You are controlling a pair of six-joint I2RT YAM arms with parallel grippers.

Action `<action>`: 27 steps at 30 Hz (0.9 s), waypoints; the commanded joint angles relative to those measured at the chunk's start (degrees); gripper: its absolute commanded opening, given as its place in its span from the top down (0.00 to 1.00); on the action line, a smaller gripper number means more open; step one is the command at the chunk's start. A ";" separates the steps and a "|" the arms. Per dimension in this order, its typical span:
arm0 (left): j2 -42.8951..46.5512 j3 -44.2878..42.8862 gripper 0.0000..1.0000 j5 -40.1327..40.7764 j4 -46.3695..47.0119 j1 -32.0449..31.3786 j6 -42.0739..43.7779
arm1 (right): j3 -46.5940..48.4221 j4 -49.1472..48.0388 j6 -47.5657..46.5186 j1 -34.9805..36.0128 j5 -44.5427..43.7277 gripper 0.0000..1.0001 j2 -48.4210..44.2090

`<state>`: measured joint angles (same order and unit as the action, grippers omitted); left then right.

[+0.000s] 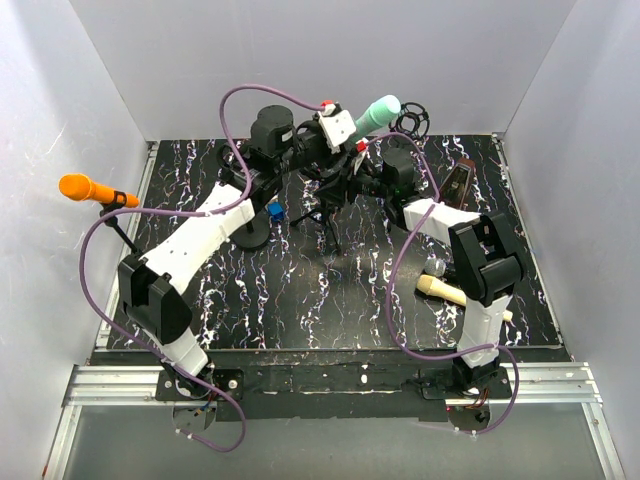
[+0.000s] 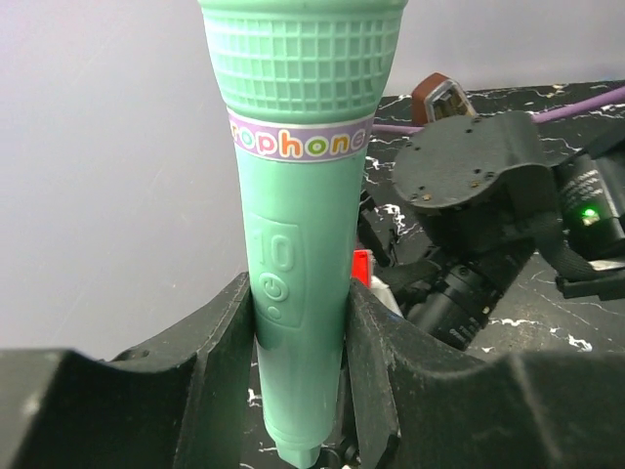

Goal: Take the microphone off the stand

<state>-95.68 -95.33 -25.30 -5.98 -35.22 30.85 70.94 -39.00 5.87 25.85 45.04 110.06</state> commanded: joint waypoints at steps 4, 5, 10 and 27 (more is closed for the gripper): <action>1.55 -6.44 1.00 2.01 -2.36 1.03 -6.41 | 0.42 4.89 7.40 -0.27 6.46 0.22 -4.58; 1.55 -7.23 1.00 2.18 -3.24 1.29 -7.55 | 1.39 6.82 8.01 -0.62 7.77 0.20 -5.55; 1.28 -11.89 1.00 0.43 -9.21 2.88 -13.36 | 2.10 9.48 11.87 -2.29 11.38 0.16 -11.44; 8.31 -1.62 1.00 -16.45 -5.55 7.89 -29.70 | 14.66 27.05 17.07 -4.93 9.20 0.09 -26.66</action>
<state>-92.79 -98.91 -36.03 -17.39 -27.27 7.46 82.11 -17.10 22.20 19.90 57.76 83.00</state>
